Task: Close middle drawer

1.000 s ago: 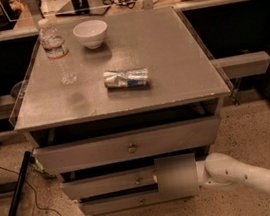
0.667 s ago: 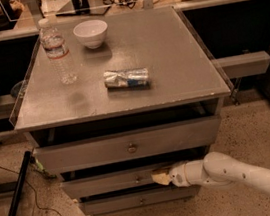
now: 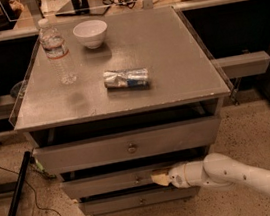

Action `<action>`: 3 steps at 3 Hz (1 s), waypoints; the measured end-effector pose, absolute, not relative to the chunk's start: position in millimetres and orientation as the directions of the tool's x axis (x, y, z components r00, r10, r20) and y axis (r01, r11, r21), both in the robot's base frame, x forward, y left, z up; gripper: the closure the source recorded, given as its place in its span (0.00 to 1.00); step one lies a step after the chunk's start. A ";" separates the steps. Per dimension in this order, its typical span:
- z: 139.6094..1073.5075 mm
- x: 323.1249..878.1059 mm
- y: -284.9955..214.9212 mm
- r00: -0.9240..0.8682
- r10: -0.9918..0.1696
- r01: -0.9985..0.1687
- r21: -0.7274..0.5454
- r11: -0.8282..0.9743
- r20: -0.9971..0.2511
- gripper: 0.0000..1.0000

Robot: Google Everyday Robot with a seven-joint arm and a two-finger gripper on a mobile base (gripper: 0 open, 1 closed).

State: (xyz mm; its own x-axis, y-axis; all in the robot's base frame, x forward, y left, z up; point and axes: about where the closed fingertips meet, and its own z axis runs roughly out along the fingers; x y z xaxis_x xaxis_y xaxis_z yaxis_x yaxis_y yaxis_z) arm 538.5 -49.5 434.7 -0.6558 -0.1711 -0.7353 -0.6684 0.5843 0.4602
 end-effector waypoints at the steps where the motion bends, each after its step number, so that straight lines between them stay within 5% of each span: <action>1: 437.7 511.8 -77.2 -0.690 -0.147 -0.623 0.477 0.620 -0.709 1.00; 2: 441.4 471.4 -102.6 -0.725 -0.101 -0.567 0.507 0.649 -0.681 1.00; 3: 439.4 464.8 -108.0 -0.730 -0.092 -0.557 0.512 0.654 -0.677 0.81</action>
Offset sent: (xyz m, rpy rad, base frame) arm -0.1241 -0.0887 0.0128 0.0179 0.1294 -0.1841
